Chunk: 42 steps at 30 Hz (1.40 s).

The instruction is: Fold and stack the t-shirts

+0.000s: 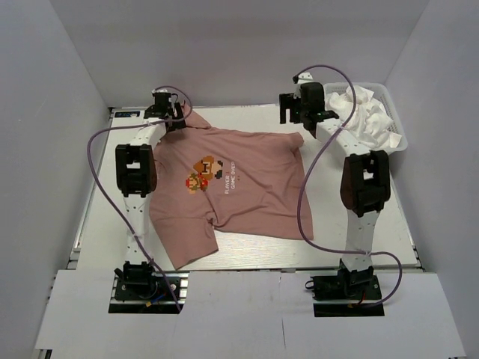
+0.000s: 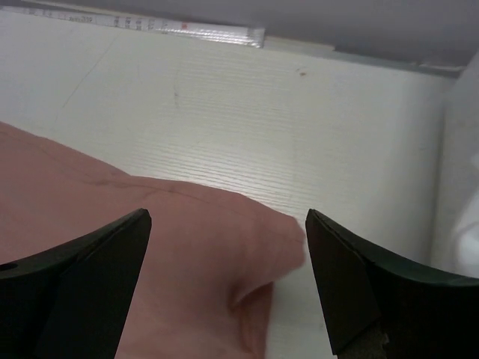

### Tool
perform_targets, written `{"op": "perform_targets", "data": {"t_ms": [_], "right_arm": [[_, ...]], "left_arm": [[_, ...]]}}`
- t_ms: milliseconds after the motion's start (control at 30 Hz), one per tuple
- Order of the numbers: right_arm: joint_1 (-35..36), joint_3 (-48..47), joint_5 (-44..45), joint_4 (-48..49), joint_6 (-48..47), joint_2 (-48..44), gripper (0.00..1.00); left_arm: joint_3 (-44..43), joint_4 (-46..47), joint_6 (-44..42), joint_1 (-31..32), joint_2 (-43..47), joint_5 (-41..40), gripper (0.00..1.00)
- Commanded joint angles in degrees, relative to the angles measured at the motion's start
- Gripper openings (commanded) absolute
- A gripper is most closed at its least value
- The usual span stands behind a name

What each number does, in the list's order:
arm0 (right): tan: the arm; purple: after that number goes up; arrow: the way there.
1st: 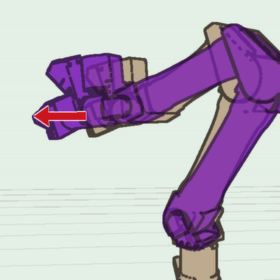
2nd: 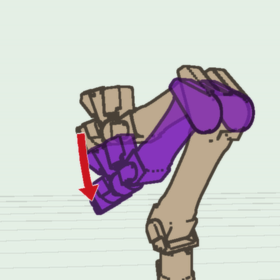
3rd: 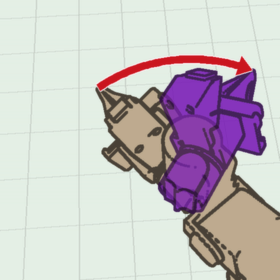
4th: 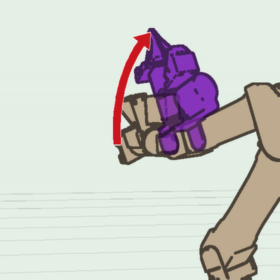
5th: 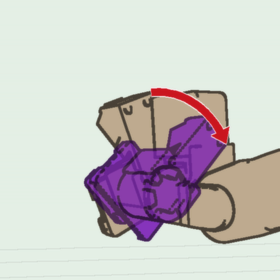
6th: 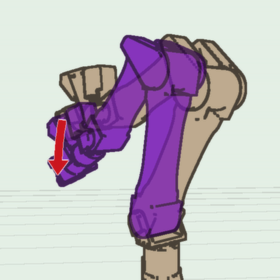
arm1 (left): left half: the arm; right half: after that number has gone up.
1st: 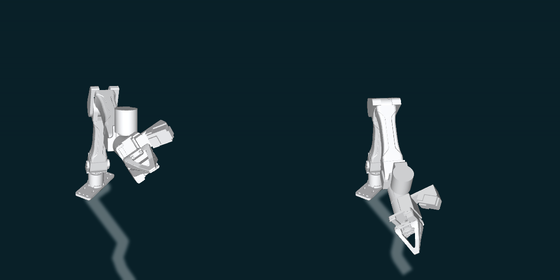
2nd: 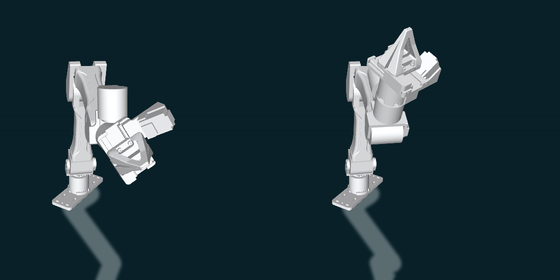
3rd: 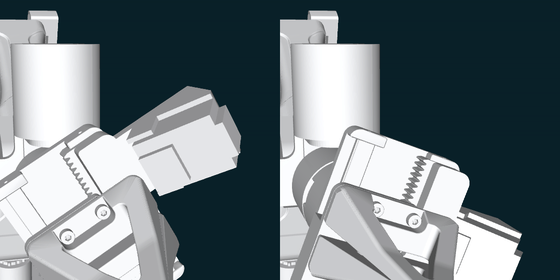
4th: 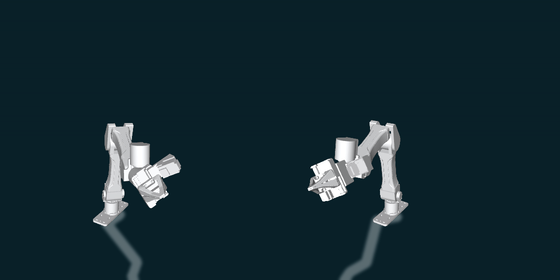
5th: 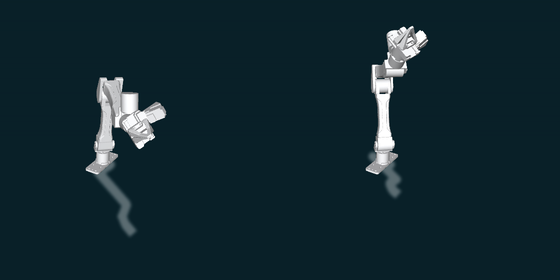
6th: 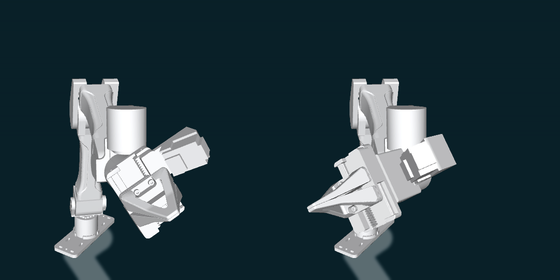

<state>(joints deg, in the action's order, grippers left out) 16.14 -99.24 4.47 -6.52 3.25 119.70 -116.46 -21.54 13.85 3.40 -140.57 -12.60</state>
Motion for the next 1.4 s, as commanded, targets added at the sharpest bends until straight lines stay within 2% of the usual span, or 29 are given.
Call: {"op": "perform_targets", "data": {"t_ms": [0, 67, 167, 200, 267, 333, 400, 433, 533, 733, 867, 1000, 1133, 1367], "right_arm": [[-0.58, 0.47, 5.36, -4.26, -8.87, -0.44, 0.9], [-0.85, -1.99, 6.34, -7.96, -7.82, 2.64, 0.9], [-1.29, -6.99, 4.93, -9.56, -7.29, 6.68, 0.9], [-1.2, -7.8, 4.33, -9.82, -6.94, 8.43, 0.9], [-1.29, -10.87, 4.06, -11.93, -6.24, 10.81, 0.9], [-1.37, -12.73, 1.61, -13.68, -5.01, 12.31, 0.9], [-1.03, -11.68, -2.07, -13.25, -4.22, 11.09, 0.9], [-0.94, -9.94, -2.62, -12.9, -3.95, 10.3, 0.9], [-0.76, -5.71, -3.85, -10.18, -2.29, 7.66, 0.9], [-0.76, -0.78, -6.49, -7.01, -1.23, 3.26, 0.9], [-0.41, -2.09, -7.81, -8.33, -0.35, 3.7, 0.9], [0.21, -1.92, -6.58, -9.12, -0.17, 3.52, 0.9], [1.0, -3.67, -9.47, -10.95, 0.88, 5.97, 0.9], [1.09, -7.01, -10.09, -12.46, 4.92, 12.57, 0.9]], "left_arm": [[-11.91, -8.77, -1.99, -0.59, 0.04, 6.14, 1.0], [-9.68, -7.48, -1.46, 0.46, 3.27, 10.82, 1.0], [8.81, 1.65, 0.29, 2.66, 14.24, 22.94, 1.0], [12.37, 3.85, 1.17, 3.36, 16.88, 29.32, 1.0], [18.53, 7.38, 2.76, 6.69, 24.01, 32.54, 1.0], [30.62, 11.67, 4.43, 11.94, 30.4, 36.58, 1.0], [36.02, 14.58, 5.91, 16.0, 33.59, 37.91, 1.0], [38.31, 15.99, 5.93, 20.11, 34.65, 38.78, 1.0], [45.34, 17.41, 6.54, 27.07, 36.59, 42.21, 1.0], [50.9, 22.68, 7.07, 37.19, 37.92, 43.1, 1.0], [50.9, 27.24, 6.46, 42.64, 33.88, 44.32, 1.0], [47.04, 28.22, 7.07, 45.54, 28.61, 44.33, 1.0], [43.61, 27.69, 6.02, 48.01, 24.91, 43.8, 1.0], [43.69, 25.5, 6.54, 49.78, 23.06, 42.75, 1.0]]}}
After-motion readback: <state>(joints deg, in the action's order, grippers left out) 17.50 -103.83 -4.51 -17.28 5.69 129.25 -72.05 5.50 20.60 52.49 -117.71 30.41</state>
